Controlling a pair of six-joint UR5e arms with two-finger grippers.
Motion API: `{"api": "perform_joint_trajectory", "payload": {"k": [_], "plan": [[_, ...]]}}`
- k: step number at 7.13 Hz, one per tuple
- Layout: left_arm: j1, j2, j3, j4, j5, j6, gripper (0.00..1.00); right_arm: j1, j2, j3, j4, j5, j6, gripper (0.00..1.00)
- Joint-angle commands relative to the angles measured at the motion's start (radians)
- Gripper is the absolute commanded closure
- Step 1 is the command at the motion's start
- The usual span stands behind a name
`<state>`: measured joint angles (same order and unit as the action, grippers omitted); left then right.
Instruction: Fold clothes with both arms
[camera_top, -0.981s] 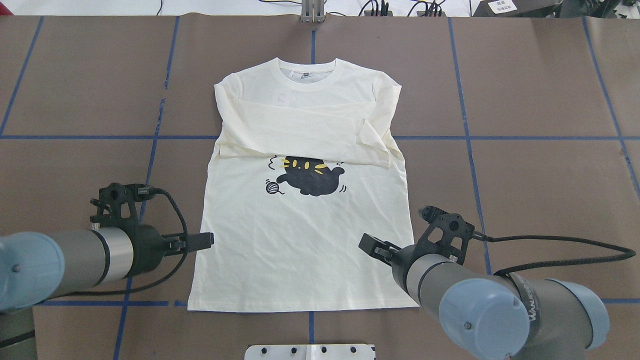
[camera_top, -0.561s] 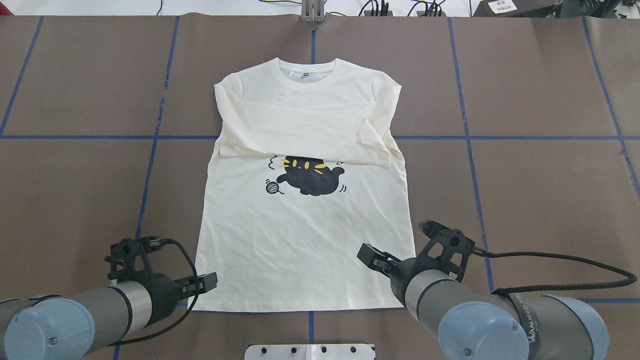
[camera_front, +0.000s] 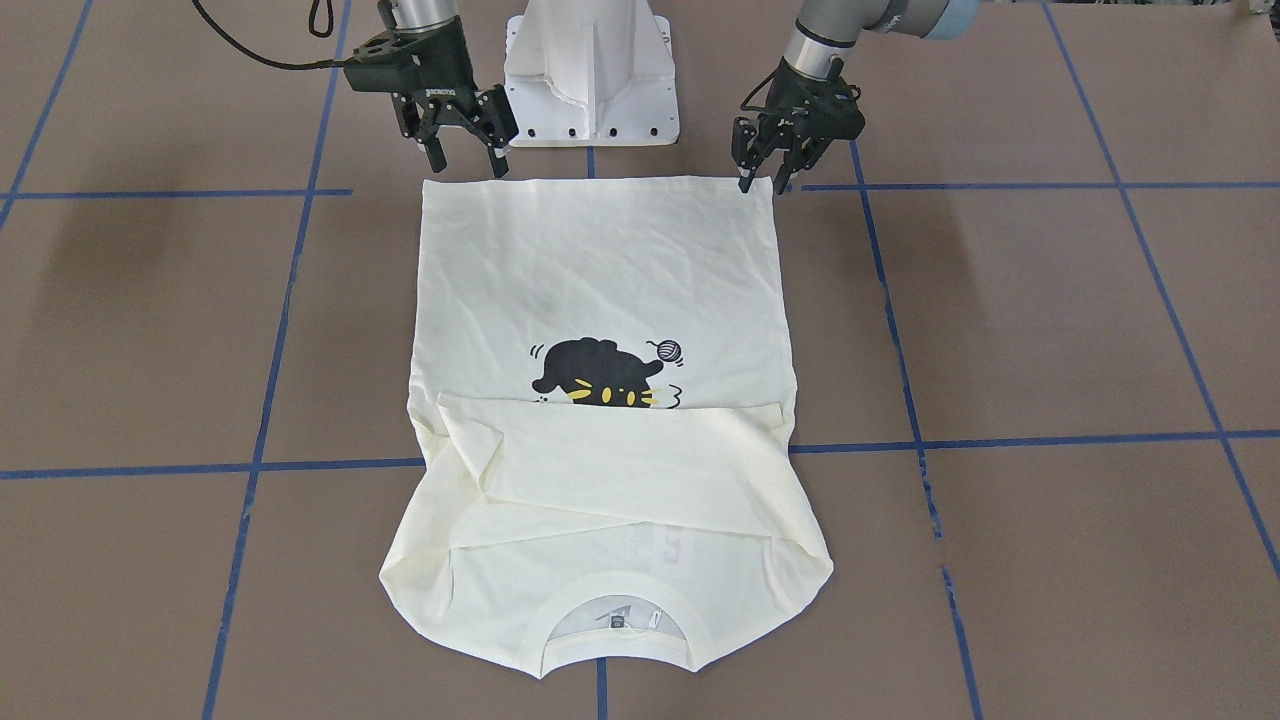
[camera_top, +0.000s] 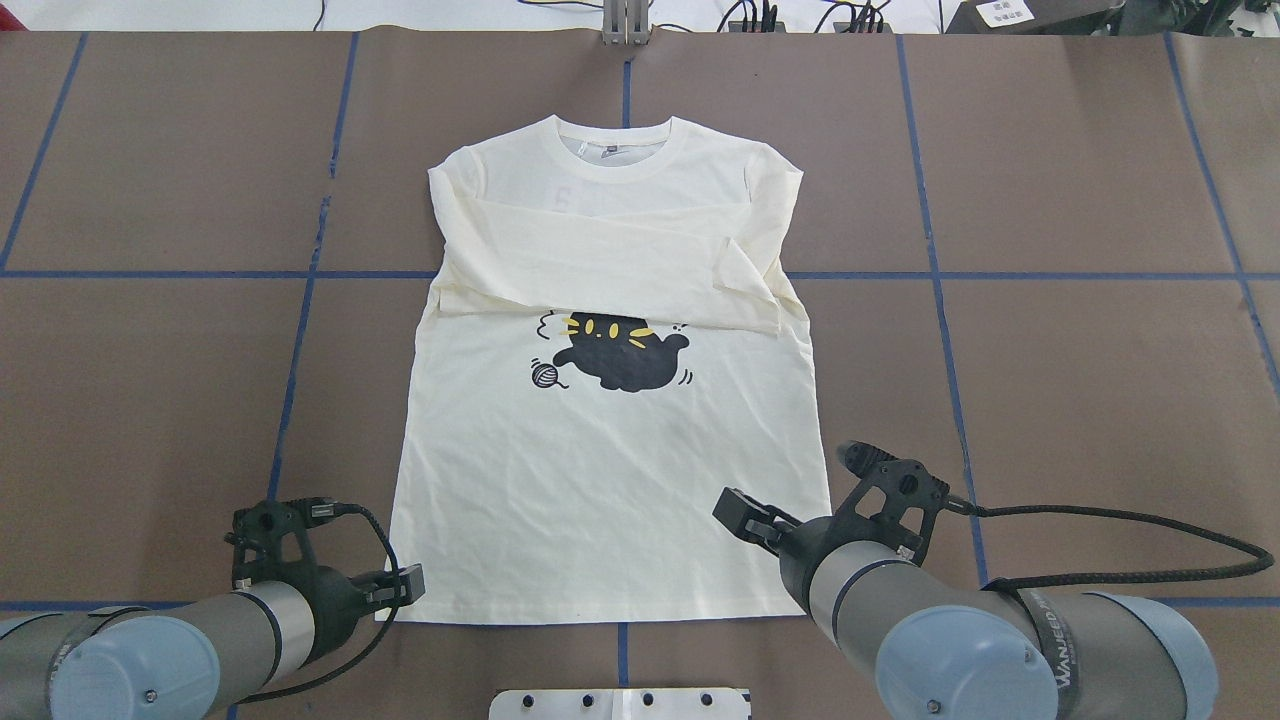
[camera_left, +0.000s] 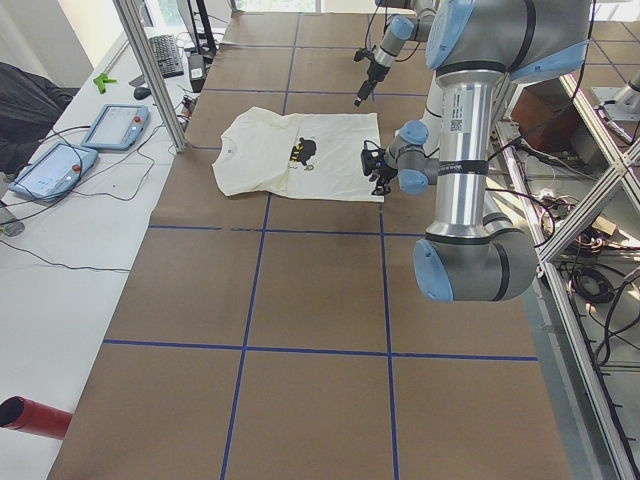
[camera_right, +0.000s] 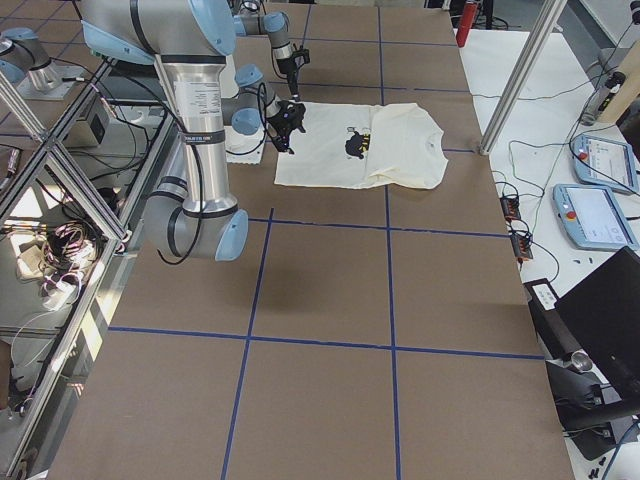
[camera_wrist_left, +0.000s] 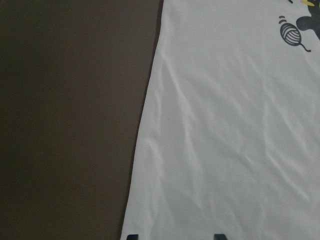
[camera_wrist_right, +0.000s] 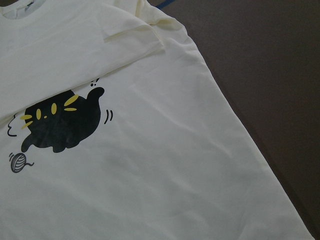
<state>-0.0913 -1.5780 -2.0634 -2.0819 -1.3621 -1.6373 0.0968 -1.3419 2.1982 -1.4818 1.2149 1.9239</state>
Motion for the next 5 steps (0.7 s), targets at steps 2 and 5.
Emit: {"api": "perform_joint_trajectory", "payload": {"k": [2, 5], "plan": [[0.013, 0.001, 0.008, 0.000, 0.000, 0.008, 0.46, 0.000, 0.000, 0.000, 0.000, 0.000, 0.000, 0.01], [0.033, 0.003, 0.006, 0.002, 0.000, 0.008, 0.47, 0.000, -0.003, 0.000, 0.000, -0.002, 0.001, 0.01]]}}
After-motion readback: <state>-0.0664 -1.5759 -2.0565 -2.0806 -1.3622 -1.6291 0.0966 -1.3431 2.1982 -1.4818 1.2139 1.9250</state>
